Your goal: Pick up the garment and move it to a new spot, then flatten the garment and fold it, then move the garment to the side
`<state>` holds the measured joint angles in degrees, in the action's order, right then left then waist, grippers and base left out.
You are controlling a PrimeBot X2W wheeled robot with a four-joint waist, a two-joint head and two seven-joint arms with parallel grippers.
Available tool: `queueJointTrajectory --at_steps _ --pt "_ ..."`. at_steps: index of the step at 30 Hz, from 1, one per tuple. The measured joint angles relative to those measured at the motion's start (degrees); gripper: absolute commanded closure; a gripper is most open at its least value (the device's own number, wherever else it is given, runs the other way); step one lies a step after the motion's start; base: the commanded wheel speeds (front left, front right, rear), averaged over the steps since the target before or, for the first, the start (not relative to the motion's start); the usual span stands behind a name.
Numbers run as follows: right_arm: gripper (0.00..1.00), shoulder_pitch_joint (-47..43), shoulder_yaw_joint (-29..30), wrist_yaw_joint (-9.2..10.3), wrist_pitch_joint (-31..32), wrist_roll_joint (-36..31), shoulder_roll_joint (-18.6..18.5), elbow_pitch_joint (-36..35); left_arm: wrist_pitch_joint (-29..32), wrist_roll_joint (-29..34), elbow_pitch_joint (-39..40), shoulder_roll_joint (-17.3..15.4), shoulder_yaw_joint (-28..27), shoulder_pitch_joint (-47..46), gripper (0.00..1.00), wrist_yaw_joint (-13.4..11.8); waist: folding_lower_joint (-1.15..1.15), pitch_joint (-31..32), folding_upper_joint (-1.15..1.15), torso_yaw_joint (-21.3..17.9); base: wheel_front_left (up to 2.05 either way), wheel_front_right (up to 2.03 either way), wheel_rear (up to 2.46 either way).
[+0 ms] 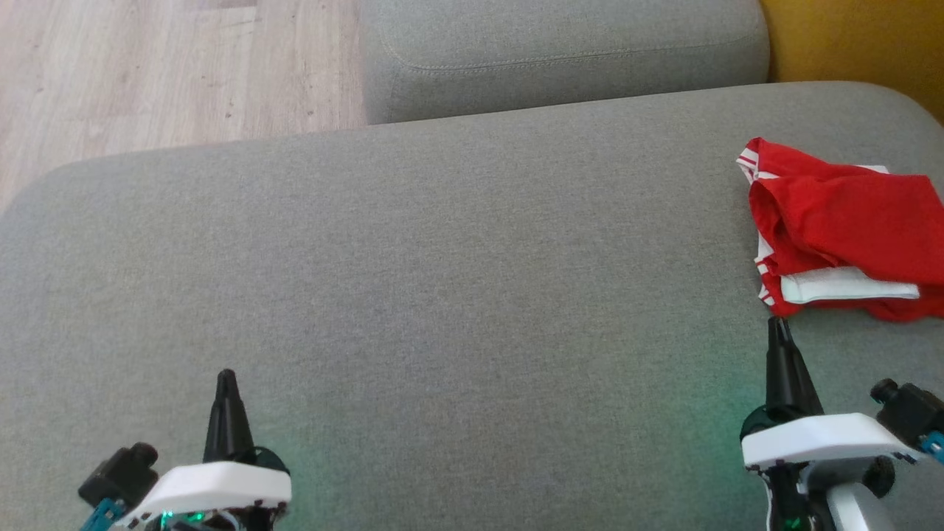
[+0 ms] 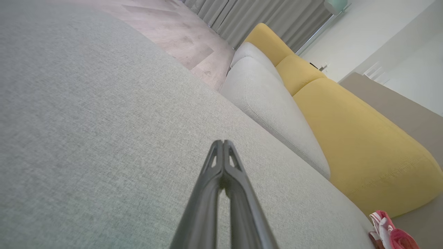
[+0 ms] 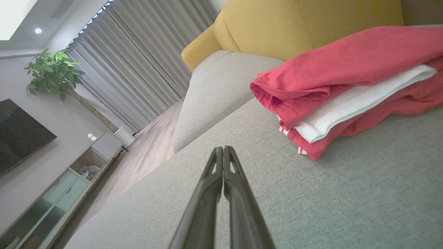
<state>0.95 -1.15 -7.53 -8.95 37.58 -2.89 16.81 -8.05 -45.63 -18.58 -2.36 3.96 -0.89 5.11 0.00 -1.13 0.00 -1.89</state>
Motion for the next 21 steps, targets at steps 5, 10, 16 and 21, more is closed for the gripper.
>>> queueJointTrajectory --at_steps 5,10,16,21 --pt "1.00 0.15 0.30 0.00 0.99 3.35 -0.03 -0.02 0.94 -2.68 0.10 0.00 -0.42 0.00 1.00 0.02 0.00 0.06 0.00 0.11 0.00 0.00 0.00" --pt "1.00 0.75 0.65 0.00 1.71 6.60 -0.07 -0.05 1.80 -5.42 0.27 0.00 -0.80 -0.01 1.00 0.03 0.00 0.11 0.00 0.22 0.00 0.00 0.00" --pt "1.00 0.77 1.23 0.00 2.52 10.54 -0.09 -0.09 2.80 -8.60 0.36 0.00 -1.56 -0.05 1.00 0.45 0.00 0.18 0.00 0.35 0.00 0.00 0.00" --pt "1.00 0.77 1.54 0.00 3.12 13.76 -0.10 -0.10 3.54 -11.26 0.46 0.00 -2.08 -0.24 1.00 0.47 0.00 0.23 0.00 0.47 0.00 0.00 0.00"
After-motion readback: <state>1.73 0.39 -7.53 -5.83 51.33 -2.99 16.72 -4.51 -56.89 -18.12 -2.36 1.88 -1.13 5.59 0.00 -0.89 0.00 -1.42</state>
